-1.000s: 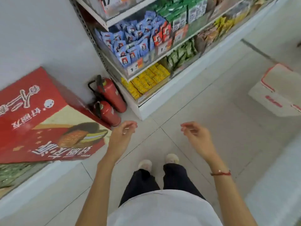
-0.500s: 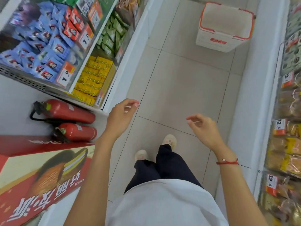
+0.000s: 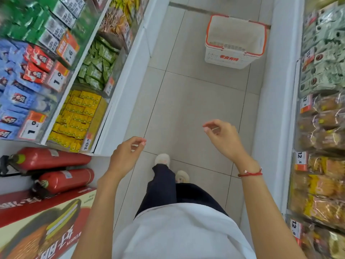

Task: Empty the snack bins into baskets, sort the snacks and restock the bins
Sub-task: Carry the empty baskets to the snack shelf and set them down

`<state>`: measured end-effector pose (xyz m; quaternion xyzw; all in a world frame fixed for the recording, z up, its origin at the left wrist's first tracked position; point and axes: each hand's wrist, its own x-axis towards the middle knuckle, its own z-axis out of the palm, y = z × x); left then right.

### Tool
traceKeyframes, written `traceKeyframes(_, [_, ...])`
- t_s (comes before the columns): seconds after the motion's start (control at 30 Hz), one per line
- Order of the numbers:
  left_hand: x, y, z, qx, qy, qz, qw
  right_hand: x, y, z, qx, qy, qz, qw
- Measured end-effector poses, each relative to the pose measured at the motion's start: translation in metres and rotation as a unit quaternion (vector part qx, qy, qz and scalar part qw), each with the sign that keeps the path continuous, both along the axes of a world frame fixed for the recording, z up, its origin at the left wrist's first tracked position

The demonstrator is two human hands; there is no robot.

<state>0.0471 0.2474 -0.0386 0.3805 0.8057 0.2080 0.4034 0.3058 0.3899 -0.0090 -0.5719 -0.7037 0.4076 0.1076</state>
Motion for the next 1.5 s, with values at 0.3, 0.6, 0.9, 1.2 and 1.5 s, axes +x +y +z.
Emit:
traceKeyframes(0.3, [-0.010,0.157,0.000,0.055,0.004,0.004,0.998,0.008,0.099,-0.021,-0.032,0.024,-0.095,0.995])
traceKeyframes(0.6, [-0.014,0.368,0.039,0.121,0.016,-0.082,0.989,0.019,0.208,-0.022,-0.068,0.006,-0.186,0.980])
traceKeyframes(0.9, [0.001,0.519,0.031,0.085,0.059,-0.100,0.990,0.037,0.386,-0.020,-0.045,-0.076,-0.140,0.986])
traceKeyframes(1.2, [0.003,0.615,0.001,0.025,0.068,-0.061,0.995,0.041,0.569,-0.003,-0.010,-0.023,-0.122,0.992])
traceKeyframes(1.5, [-0.005,0.783,0.001,0.046,0.037,-0.051,0.997,0.035,0.701,-0.022,-0.031,0.006,-0.149,0.988])
